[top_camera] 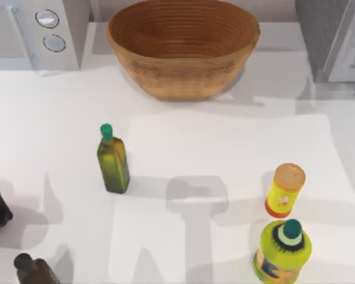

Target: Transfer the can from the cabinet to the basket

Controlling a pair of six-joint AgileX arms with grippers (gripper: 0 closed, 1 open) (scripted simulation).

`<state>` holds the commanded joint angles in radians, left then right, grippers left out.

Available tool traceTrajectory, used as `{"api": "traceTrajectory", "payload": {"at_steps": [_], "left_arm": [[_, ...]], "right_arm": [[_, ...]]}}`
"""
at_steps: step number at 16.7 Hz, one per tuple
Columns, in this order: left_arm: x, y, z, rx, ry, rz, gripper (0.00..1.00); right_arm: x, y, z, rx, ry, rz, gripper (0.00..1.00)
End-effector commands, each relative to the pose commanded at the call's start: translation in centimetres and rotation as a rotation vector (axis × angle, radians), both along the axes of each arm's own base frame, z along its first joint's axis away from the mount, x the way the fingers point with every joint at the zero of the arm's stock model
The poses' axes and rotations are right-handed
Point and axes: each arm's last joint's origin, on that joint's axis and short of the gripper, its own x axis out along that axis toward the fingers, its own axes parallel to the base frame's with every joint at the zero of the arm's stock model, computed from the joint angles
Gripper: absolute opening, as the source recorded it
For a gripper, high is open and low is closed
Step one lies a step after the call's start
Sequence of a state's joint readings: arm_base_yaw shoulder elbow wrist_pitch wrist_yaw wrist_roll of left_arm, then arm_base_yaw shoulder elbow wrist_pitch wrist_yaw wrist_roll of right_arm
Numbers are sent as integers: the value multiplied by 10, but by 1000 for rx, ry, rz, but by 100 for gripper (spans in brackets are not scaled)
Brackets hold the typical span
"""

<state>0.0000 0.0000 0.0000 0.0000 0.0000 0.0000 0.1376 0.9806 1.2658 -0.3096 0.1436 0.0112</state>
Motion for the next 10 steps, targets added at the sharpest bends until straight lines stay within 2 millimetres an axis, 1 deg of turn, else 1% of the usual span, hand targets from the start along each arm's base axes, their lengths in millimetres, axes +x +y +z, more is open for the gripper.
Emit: {"api": "traceTrajectory", "payload": {"at_steps": [3,5,8,10], "left_arm": [[0,0,0,0,0,0,100],[0,0,0,0,0,0,100],[0,0,0,0,0,0,100],[0,0,0,0,0,0,100]], "right_arm": [[29,10,36,2,-10,2,100],[45,15,52,3,-18,1,100],[60,21,64,5,-22,0,100],[62,22,66,5,-22,-1,100]]}}
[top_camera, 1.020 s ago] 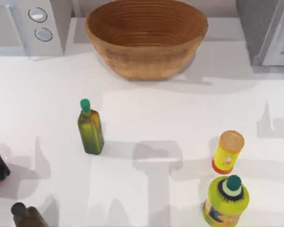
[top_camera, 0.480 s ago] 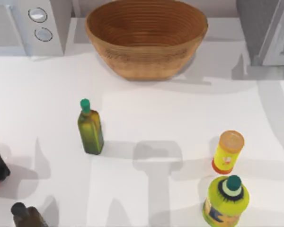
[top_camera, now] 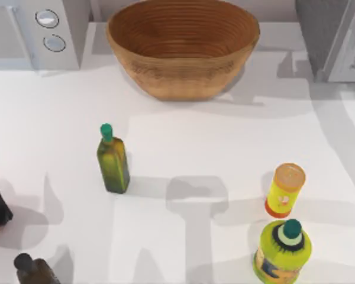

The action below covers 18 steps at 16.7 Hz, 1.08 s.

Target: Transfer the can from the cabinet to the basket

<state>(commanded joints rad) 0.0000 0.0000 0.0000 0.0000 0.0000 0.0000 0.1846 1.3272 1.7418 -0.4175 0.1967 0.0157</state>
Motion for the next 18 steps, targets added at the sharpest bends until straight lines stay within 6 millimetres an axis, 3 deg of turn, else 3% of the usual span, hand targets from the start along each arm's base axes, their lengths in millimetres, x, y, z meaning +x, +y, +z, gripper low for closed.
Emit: {"api": "traceTrajectory", "payload": {"at_steps": [6,14,18], "left_arm": [[0,0,0,0,0,0,100],[0,0,0,0,0,0,100],[0,0,0,0,0,0,100]], "right_arm": [[4,-2,2,1,-6,-8,100],[88,-3,-1,0,-7,-17,100],[100,-4,-3,1,-9,-18,100]]}}
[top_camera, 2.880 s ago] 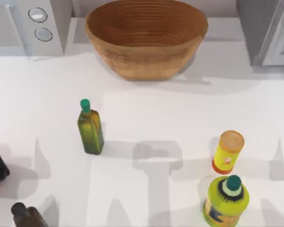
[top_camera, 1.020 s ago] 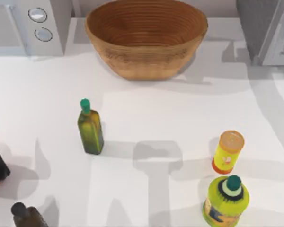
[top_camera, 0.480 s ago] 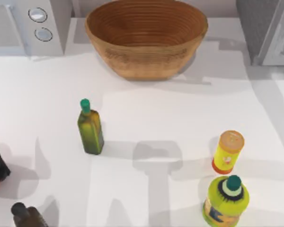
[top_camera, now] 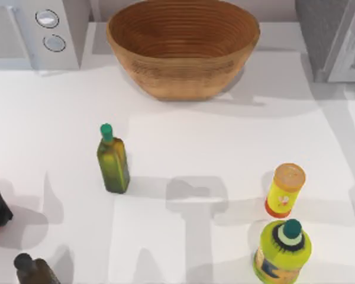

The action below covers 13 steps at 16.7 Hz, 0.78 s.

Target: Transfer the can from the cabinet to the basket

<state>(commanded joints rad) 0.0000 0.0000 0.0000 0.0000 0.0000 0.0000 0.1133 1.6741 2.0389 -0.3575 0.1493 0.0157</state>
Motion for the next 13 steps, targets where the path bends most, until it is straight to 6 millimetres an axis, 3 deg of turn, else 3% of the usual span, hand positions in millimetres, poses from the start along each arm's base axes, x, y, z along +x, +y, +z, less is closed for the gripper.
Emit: {"api": "traceTrajectory", "payload": {"at_steps": [5,13], "left_arm": [[0,0,0,0,0,0,100],[0,0,0,0,0,0,100]], "right_arm": [[6,1,0,0,3,1,100],[54,-1,2,0,-1,0,100]]}}
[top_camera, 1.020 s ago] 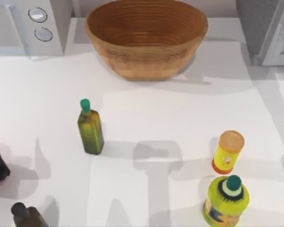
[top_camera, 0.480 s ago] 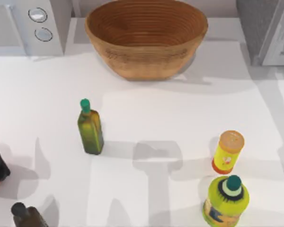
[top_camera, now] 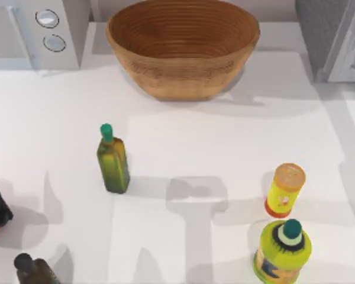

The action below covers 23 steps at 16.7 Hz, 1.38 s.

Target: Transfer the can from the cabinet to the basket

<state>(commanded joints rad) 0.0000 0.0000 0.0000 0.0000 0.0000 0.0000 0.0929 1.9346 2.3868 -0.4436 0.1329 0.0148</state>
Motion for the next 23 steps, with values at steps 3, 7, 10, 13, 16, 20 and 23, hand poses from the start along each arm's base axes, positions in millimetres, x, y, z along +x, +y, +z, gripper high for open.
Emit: {"api": "traceTrajectory", "payload": {"at_steps": [3,7,10,13,16,20,23], "left_arm": [[0,0,0,0,0,0,100],[0,0,0,0,0,0,100],[0,0,0,0,0,0,100],[0,0,0,0,0,0,100],[0,0,0,0,0,0,100],[0,0,0,0,0,0,100],[0,0,0,0,0,0,100]], "right_arm": [[6,-1,-1,0,1,0,100],[6,-1,-1,0,1,0,92],[6,-1,-1,0,1,0,70],[6,-1,-1,0,1,0,47],[6,-1,-1,0,1,0,25],[6,-1,-1,0,1,0,0],[6,-1,-1,0,1,0,0]]}}
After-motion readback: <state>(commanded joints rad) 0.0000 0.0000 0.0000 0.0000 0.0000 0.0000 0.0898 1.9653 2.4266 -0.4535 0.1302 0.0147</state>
